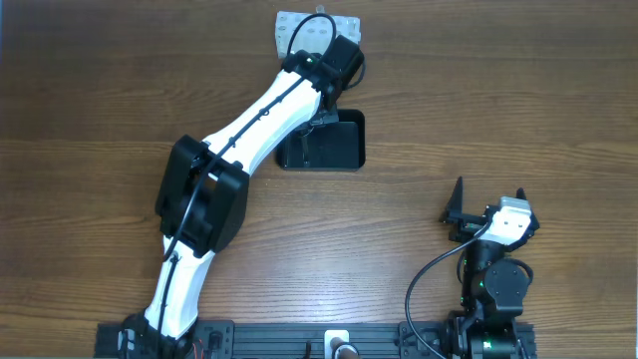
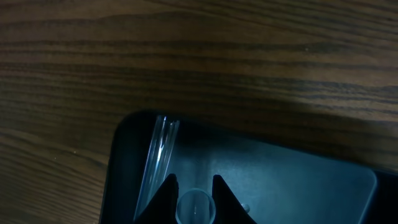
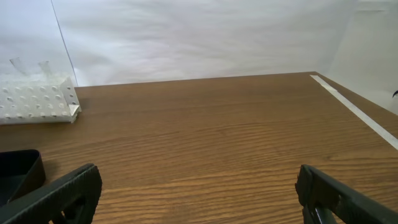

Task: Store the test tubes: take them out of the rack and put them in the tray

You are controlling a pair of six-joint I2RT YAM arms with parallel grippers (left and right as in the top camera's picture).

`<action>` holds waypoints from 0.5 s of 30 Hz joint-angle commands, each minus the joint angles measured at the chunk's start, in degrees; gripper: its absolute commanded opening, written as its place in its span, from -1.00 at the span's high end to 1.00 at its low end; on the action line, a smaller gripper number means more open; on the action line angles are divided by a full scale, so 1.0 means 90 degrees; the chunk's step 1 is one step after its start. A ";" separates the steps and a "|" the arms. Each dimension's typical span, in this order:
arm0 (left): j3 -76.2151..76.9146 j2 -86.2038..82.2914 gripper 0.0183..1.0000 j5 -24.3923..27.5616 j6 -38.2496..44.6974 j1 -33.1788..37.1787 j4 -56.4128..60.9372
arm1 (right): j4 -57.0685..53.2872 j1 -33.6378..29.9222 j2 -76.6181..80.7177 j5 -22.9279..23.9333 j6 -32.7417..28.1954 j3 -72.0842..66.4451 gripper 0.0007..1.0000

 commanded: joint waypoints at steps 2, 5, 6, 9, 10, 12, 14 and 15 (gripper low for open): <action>-0.0036 0.0260 0.83 -0.0070 -0.0041 0.0051 0.0019 | -0.0007 0.0000 -0.0063 0.0061 0.0019 -0.0036 -0.98; -0.0036 0.0265 0.77 -0.0070 -0.0041 0.0051 0.0022 | -0.0007 0.0000 -0.0063 0.0061 0.0019 -0.0036 -0.98; -0.0036 0.0265 0.73 -0.0070 -0.0044 0.0051 0.0022 | -0.0005 0.0000 -0.0063 0.0061 0.0019 -0.0036 -0.99; -0.0036 0.0265 0.59 -0.0070 -0.0041 0.0051 0.0019 | -0.0007 0.0000 -0.0063 0.0061 0.0019 -0.0036 -0.99; -0.0036 0.0262 0.45 -0.0073 -0.0041 0.0051 0.0019 | -0.0005 0.0000 -0.0063 0.0061 0.0019 -0.0036 -0.98; -0.0036 0.0219 0.33 -0.0075 -0.0041 0.0051 0.0019 | -0.0005 0.0000 -0.0063 0.0061 0.0019 -0.0036 -0.99; -0.0036 0.0107 0.21 -0.0080 -0.0041 0.0044 0.0019 | -0.0005 0.0000 -0.0063 0.0061 0.0019 -0.0036 -0.99; -0.0036 -0.0080 0.18 -0.0175 -0.0044 0.0044 0.0024 | -0.0005 0.0000 -0.0063 0.0061 0.0019 -0.0036 -0.99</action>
